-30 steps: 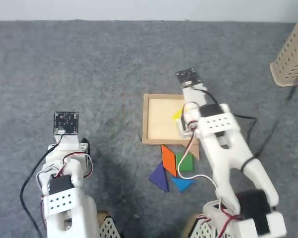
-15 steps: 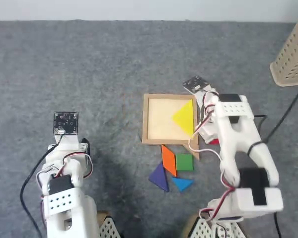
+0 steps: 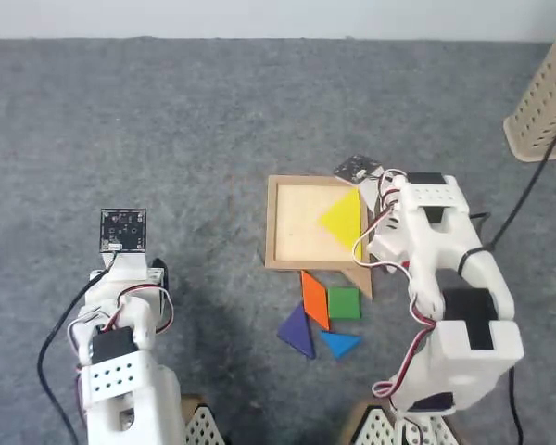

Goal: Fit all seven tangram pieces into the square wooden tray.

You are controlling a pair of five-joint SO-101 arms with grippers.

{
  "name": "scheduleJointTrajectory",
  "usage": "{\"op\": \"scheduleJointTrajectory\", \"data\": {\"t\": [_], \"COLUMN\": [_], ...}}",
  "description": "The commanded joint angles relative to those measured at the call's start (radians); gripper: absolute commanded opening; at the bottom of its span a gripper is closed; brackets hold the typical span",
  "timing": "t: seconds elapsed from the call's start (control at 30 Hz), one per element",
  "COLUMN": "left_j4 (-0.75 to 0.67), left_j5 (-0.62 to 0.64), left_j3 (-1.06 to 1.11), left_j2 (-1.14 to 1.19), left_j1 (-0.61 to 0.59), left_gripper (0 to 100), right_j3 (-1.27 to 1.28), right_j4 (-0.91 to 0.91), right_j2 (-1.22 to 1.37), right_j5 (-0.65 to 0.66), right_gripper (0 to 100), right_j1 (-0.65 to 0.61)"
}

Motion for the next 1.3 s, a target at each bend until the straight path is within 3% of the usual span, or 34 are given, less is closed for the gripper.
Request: {"op": "scheduleJointTrajectory", "data": {"t": [0.0,0.17,0.43,0.97,1.27], "left_j4": [-0.026,-0.026,-0.026,-0.026,-0.026], "left_j5": [-0.006,-0.006,-0.006,-0.006,-0.006], "left_j3": [-0.004,-0.004,-0.004,-0.004,-0.004], "left_j2": [-0.02,-0.02,-0.02,-0.02,-0.02], "left_j1": [-0.005,-0.005,-0.005,-0.005,-0.005], "left_gripper": [17,17,17,17,17], "right_j3": [-0.038,-0.04,-0.078,-0.084,-0.017], "right_j4": [0.001,0.002,0.01,0.145,0.116], "right_j2": [0.042,0.064,-0.005,-0.361,-0.375], "right_j5": [0.014,0.002,-0.137,-0.176,-0.18], "right_gripper": [29.7,29.2,7.6,7.2,7.5], "right_j1": [0.015,0.016,0.022,-0.031,-0.059]}}
